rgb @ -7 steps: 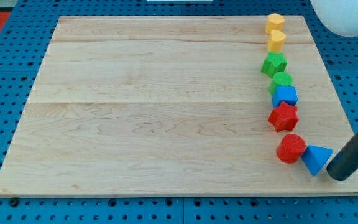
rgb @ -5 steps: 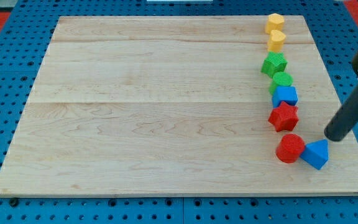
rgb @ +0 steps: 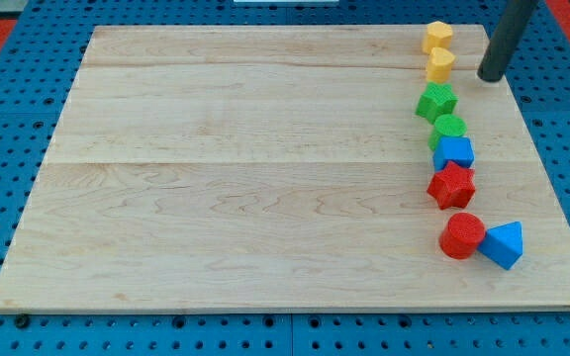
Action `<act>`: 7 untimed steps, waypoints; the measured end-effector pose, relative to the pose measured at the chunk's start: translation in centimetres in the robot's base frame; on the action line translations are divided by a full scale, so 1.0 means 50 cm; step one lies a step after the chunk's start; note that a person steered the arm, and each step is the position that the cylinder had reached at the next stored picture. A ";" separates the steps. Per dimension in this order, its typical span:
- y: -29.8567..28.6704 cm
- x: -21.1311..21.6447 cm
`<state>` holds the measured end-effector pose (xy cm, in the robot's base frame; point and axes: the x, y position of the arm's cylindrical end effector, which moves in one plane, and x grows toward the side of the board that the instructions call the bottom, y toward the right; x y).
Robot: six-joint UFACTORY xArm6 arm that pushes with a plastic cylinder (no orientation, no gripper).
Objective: Move the red star to the top center of the board
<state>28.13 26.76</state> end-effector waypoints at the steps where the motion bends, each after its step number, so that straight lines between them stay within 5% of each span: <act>1: -0.002 -0.065; 4: 0.013 0.122; 5: 0.028 0.257; 7: -0.136 0.441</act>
<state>50.20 19.97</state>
